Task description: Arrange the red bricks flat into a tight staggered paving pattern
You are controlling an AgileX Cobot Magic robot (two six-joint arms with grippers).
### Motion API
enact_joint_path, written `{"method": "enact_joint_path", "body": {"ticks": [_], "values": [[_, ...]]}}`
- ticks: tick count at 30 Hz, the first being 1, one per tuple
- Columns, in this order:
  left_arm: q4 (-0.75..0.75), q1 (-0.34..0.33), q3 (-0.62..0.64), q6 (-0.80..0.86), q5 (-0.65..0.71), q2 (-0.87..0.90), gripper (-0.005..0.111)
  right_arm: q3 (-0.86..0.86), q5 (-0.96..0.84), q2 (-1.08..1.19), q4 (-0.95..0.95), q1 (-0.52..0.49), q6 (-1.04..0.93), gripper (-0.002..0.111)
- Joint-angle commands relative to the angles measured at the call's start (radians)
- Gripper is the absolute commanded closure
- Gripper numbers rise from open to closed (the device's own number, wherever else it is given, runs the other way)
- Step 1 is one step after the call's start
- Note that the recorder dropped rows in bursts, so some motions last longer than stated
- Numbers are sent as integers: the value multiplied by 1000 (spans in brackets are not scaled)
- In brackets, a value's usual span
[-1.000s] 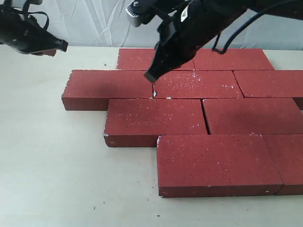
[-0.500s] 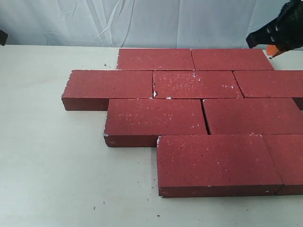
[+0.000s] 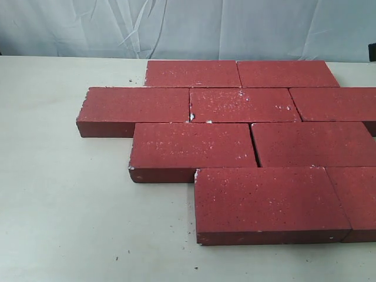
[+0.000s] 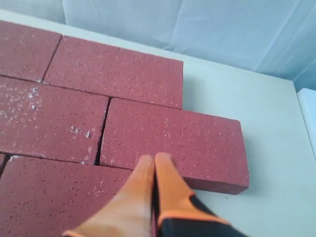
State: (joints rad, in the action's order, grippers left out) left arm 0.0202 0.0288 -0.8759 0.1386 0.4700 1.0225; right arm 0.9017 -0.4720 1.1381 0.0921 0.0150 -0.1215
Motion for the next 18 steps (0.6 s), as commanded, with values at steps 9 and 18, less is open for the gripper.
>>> {"method": "enact_joint_path", "body": {"ticks": [9, 18], "values": [[-129, 4, 291, -5, -109, -444, 107, -359, 361, -408, -41, -3, 46, 109], [-225, 4, 357, -3, -64, -627, 107, -413, 374, -540, -64, -3, 48, 109]]}}
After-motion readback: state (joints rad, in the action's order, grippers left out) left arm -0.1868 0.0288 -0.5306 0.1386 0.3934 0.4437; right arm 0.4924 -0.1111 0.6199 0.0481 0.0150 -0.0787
